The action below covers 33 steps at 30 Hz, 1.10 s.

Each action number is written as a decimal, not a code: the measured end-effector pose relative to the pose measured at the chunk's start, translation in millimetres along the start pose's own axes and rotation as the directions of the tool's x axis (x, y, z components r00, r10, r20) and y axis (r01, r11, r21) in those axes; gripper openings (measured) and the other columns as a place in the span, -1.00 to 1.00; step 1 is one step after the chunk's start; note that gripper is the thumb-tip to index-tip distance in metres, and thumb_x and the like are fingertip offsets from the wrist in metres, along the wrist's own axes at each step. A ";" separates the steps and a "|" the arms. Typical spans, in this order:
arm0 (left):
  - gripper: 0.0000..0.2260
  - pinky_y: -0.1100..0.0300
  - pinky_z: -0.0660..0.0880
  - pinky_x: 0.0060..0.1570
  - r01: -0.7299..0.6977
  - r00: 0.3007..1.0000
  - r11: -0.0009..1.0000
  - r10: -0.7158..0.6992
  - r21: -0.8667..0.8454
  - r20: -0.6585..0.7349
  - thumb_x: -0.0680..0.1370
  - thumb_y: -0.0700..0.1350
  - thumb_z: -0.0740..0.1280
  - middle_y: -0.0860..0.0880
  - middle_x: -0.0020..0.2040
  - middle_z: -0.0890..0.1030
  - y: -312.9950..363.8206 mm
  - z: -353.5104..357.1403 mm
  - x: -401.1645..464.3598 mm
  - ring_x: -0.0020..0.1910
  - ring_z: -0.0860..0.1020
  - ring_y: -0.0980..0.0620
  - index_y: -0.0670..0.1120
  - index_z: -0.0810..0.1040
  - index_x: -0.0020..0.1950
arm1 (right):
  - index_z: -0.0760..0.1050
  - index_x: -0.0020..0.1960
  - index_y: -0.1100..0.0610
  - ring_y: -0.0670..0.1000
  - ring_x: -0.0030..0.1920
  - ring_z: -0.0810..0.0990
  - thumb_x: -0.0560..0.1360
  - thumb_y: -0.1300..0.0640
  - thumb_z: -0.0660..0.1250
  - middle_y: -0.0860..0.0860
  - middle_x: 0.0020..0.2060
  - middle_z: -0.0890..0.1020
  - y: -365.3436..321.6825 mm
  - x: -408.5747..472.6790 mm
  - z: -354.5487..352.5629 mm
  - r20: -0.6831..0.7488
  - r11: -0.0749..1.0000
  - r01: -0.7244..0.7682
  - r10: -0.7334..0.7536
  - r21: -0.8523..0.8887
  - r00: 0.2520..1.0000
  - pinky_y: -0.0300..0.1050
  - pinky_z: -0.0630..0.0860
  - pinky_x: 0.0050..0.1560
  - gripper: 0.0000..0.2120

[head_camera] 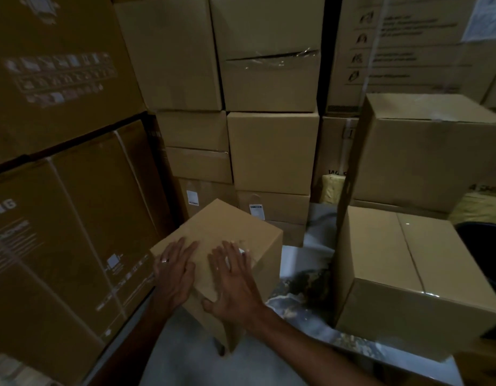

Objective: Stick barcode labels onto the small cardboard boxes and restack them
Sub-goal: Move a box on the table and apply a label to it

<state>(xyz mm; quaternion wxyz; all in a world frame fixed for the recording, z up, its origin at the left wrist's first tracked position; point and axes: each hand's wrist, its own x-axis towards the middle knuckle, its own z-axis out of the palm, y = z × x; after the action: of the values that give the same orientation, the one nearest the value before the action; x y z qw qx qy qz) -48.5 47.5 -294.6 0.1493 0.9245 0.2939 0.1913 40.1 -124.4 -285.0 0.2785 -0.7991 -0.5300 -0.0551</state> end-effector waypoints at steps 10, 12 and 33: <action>-0.33 -0.24 0.30 0.21 0.015 0.996 0.960 -0.038 0.280 0.079 0.51 0.29 -0.06 -0.12 0.40 0.50 60.8 -4.7 -8.5 0.30 0.39 -0.28 0.12 0.39 0.55 | -0.22 0.65 0.02 0.07 0.61 -0.33 0.17 -0.40 0.57 0.05 0.64 -0.20 74.7 -7.8 -73.0 0.184 0.931 -0.366 0.360 -0.003 0.915 0.18 -0.29 0.59 0.38; -0.34 -0.19 0.31 0.15 -0.021 0.999 0.970 0.011 0.243 0.042 0.51 0.30 0.01 -0.12 0.23 0.57 76.7 -3.7 -10.4 0.19 0.47 -0.28 0.08 0.40 0.55 | -0.18 0.65 -0.01 0.07 0.63 -0.23 0.09 -0.35 0.64 0.04 0.65 -0.11 94.1 -9.0 -90.8 0.223 0.891 -0.453 0.435 0.032 0.872 0.15 -0.19 0.61 0.43; -0.33 -0.03 0.22 0.22 -0.035 0.996 0.994 0.026 0.106 0.085 0.45 0.28 -0.09 -0.05 0.25 0.45 113.0 27.7 48.1 0.26 0.33 -0.11 0.10 0.44 0.45 | -0.22 0.62 0.30 0.30 0.47 0.26 0.63 -0.01 0.24 0.33 0.48 0.28 62.3 66.9 -73.0 0.166 0.764 -0.587 0.637 -0.270 0.753 0.04 0.25 0.41 -0.16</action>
<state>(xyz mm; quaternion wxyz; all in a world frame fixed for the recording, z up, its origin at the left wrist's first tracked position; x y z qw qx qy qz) 54.9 -16.5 -262.4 0.1088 0.9427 0.2833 0.1385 138.8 -124.2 -222.2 0.1307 -0.9529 -0.2597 0.0864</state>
